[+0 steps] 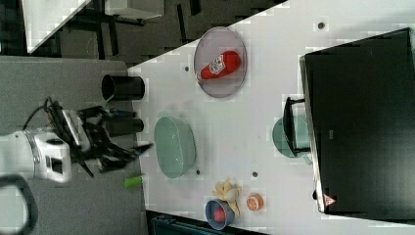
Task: Drag strainer right to left.
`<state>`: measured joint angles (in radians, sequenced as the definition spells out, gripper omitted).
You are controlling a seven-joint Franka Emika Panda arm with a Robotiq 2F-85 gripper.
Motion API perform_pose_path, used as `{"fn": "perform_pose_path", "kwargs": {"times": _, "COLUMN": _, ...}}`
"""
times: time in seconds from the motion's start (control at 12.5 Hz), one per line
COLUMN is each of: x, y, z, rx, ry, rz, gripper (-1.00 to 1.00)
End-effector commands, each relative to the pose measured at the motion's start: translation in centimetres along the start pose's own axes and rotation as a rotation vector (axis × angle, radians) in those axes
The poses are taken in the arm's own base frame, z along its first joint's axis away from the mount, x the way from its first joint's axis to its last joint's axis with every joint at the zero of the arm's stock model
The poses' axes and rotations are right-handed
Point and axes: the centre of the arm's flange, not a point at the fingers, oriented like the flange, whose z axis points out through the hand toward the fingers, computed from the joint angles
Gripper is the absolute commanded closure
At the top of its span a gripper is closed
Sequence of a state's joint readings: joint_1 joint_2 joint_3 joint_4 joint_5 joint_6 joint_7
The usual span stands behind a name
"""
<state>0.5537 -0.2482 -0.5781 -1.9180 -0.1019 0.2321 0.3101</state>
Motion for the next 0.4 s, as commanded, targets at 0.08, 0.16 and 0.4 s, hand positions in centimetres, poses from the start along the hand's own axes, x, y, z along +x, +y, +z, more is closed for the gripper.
{"fn": "perform_pose_path", "kwargs": {"times": 0.08, "x": 1.11, "y": 2.05, "z": 2.15, "rx": -0.091, "ry": -0.022, "rz": -0.231, "gripper": -1.00}}
{"fn": "perform_pose_path", "kwargs": {"times": 0.16, "x": 1.41, "y": 2.73, "z": 1.61, "rx": -0.089, "ry": -0.024, "rz": -0.227, "gripper": -1.00}}
{"fn": "perform_pose_path", "kwargs": {"times": 0.4, "x": 1.34, "y": 2.76, "z": 1.64, "rx": -0.093, "ry": -0.027, "rz": -0.227, "gripper": -1.00}}
